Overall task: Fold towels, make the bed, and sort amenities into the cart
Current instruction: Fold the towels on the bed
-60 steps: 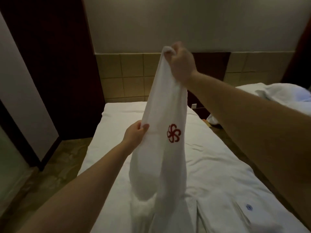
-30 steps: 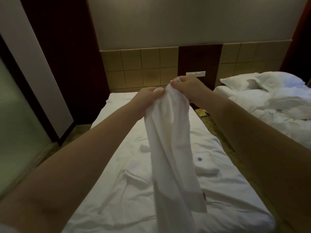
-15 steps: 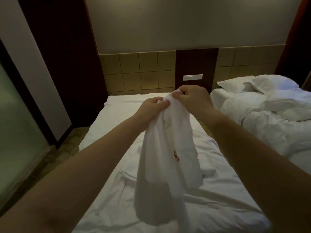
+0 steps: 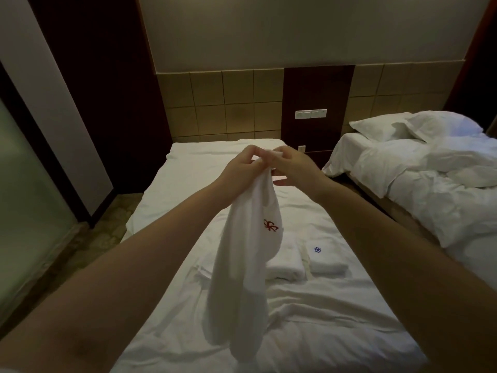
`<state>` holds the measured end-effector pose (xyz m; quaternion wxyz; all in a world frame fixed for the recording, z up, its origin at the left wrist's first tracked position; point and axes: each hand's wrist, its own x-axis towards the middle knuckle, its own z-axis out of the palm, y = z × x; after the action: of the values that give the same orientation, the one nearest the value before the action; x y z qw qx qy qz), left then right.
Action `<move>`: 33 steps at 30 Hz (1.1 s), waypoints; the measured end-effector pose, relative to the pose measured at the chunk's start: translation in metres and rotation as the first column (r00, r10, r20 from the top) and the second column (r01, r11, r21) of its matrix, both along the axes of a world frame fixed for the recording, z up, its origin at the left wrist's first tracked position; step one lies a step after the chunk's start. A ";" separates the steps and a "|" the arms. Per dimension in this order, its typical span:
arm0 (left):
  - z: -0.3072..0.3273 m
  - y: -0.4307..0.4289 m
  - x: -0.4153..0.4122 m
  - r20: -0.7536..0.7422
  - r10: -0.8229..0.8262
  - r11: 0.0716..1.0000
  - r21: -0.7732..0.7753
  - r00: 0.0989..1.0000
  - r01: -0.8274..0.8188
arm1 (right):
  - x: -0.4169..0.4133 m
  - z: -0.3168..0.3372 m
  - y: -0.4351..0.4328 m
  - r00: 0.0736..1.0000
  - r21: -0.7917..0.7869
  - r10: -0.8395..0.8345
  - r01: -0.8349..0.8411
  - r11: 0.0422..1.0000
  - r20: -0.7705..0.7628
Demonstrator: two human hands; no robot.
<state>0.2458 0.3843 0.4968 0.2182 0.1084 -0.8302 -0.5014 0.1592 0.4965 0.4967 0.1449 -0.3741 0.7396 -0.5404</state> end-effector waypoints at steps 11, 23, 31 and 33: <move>-0.018 -0.033 0.012 -0.001 -0.034 0.976 0.215 0.999 0.033 | -0.006 -0.003 -0.026 0.906 0.189 0.075 0.005 0.982 -0.417; -0.148 -0.091 0.028 0.511 -0.018 0.999 0.033 0.859 0.001 | -0.056 0.054 -0.021 0.786 -0.284 -0.534 0.459 0.842 -0.312; -0.069 -0.121 0.010 0.122 0.114 0.879 -0.475 0.986 -0.043 | -0.060 0.020 -0.030 0.888 0.047 -0.390 0.412 0.910 -0.245; -0.043 -0.117 0.004 0.075 0.051 0.758 -0.652 0.996 0.010 | -0.054 0.016 -0.037 0.890 0.100 -0.356 0.397 0.912 -0.284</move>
<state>0.2496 0.2678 0.4539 0.2110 0.0568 -0.9603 -0.1736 0.1047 0.4599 0.5126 -0.0322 -0.2784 0.8505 -0.4451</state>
